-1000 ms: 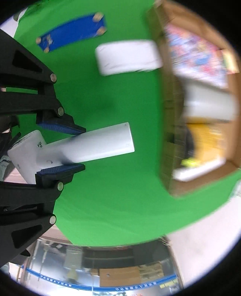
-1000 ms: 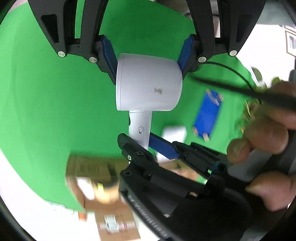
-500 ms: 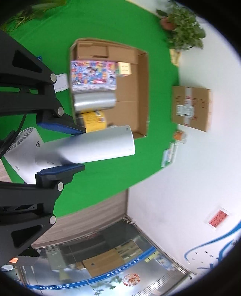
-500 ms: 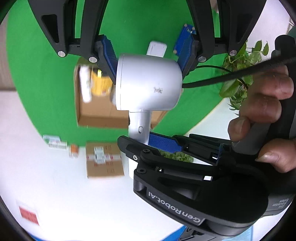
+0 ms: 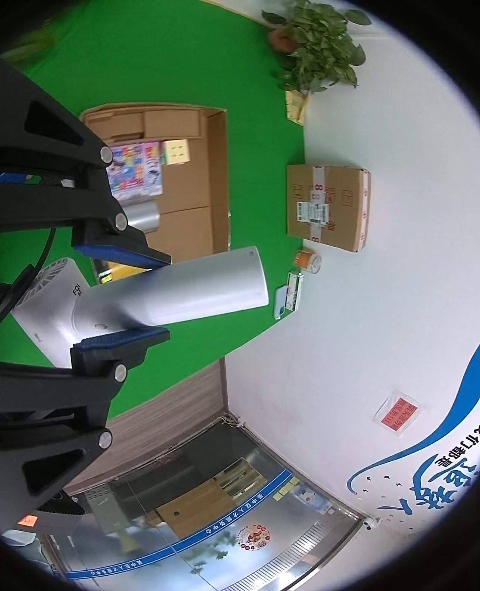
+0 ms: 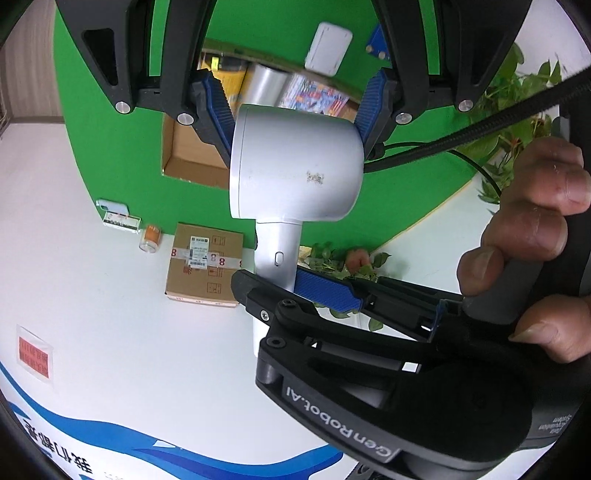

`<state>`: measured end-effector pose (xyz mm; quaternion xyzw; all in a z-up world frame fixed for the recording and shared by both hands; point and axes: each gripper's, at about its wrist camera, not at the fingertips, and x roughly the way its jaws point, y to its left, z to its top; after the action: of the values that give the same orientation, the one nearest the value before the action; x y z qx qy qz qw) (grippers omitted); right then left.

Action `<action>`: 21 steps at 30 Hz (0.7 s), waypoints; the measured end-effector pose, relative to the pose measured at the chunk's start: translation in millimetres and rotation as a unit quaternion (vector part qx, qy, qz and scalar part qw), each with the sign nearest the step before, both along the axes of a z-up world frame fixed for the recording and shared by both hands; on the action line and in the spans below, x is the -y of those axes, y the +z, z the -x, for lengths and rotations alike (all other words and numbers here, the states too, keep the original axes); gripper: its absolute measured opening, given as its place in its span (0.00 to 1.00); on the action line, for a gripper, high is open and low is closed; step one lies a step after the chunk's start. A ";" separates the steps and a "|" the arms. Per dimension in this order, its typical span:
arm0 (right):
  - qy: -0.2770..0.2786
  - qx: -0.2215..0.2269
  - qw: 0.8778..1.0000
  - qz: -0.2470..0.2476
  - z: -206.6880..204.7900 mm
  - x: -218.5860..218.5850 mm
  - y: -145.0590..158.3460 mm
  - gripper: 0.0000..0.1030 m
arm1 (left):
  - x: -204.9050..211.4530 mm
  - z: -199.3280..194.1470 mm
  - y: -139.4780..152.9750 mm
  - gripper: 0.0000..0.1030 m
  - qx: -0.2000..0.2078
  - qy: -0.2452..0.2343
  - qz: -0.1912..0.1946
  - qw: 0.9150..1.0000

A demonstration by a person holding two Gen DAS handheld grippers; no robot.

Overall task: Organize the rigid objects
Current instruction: 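Carry the hair dryer over the box with both tools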

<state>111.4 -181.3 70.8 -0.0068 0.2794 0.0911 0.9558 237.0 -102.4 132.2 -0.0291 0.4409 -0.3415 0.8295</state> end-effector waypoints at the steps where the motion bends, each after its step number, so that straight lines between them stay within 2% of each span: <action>1: -0.002 0.001 1.000 0.005 -9.1 -6.1 1.0 0.55 | -2.3 -6.2 2.0 0.30 0.000 -0.002 0.001 1.000; 10: -0.005 0.014 0.999 0.042 -103.7 -34.2 11.2 0.55 | -22.8 -77.8 15.2 0.30 0.001 -0.015 0.016 1.000; 16: -0.001 -0.001 0.998 0.056 -159.6 -41.4 -0.6 0.55 | -26.5 -126.5 -3.3 0.31 -0.023 -0.032 0.019 0.999; 21: -0.013 -0.034 0.998 0.051 -188.6 -33.9 -21.1 0.55 | -7.7 -163.0 -34.6 0.31 -0.053 -0.048 0.009 0.997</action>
<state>300.0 -147.4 49.7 -0.0484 0.3164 0.0644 0.9452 400.0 -94.7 97.5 -0.0333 0.4820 -0.3828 0.7874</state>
